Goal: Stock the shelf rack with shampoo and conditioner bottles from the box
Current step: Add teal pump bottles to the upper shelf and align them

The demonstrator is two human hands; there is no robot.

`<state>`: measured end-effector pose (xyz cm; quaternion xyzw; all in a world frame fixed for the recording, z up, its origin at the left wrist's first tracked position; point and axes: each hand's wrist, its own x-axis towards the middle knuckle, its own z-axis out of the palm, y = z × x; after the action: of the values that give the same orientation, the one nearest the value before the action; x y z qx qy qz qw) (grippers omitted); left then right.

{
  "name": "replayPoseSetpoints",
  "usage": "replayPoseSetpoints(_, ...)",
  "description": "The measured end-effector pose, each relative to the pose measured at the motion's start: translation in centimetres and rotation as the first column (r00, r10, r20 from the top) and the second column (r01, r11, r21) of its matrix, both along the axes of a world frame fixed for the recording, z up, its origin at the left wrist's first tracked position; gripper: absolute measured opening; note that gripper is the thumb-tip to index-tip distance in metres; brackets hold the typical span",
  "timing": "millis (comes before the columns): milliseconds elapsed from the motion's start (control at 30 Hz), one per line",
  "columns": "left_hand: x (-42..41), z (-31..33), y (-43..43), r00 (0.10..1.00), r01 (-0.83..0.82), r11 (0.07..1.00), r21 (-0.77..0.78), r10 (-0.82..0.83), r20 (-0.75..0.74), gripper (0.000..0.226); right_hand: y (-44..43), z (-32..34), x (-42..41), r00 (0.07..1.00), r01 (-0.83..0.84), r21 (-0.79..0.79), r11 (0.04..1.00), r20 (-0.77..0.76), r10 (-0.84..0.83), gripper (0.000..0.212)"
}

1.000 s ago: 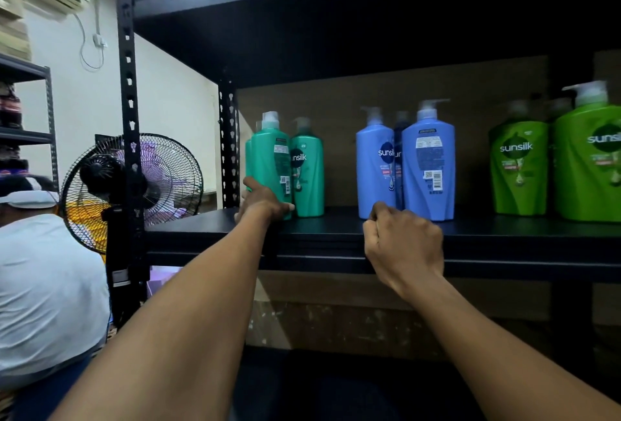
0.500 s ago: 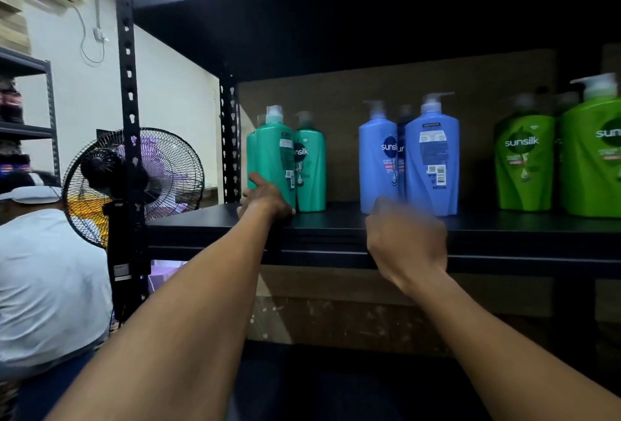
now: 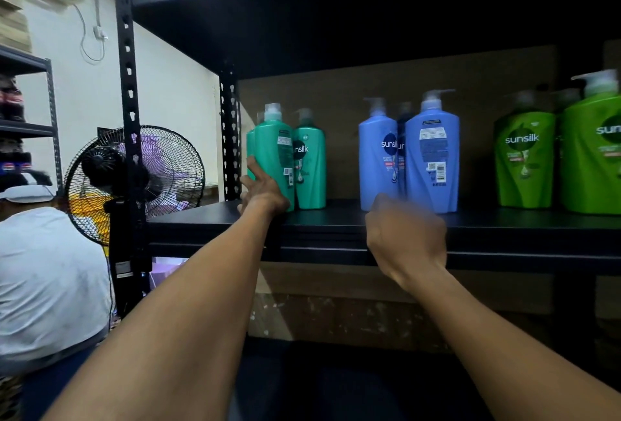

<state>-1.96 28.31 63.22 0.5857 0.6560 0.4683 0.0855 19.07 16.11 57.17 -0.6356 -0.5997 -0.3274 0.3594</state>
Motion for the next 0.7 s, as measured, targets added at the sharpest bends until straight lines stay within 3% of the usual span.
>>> replayPoseSetpoints(400,-0.1,0.0,-0.4,1.000,-0.011,1.000,0.000,0.011,0.001,0.121,0.0,-0.1,0.0,1.000,-0.016,-0.003,1.000,-0.011,0.016,0.036)
replayPoseSetpoints(700,0.3,0.3,-2.2,0.999,-0.041,0.994,0.101,0.037,0.039,0.123,0.1,0.0,0.1,1.000,-0.025,-0.037,0.999,-0.019,0.025,0.036)
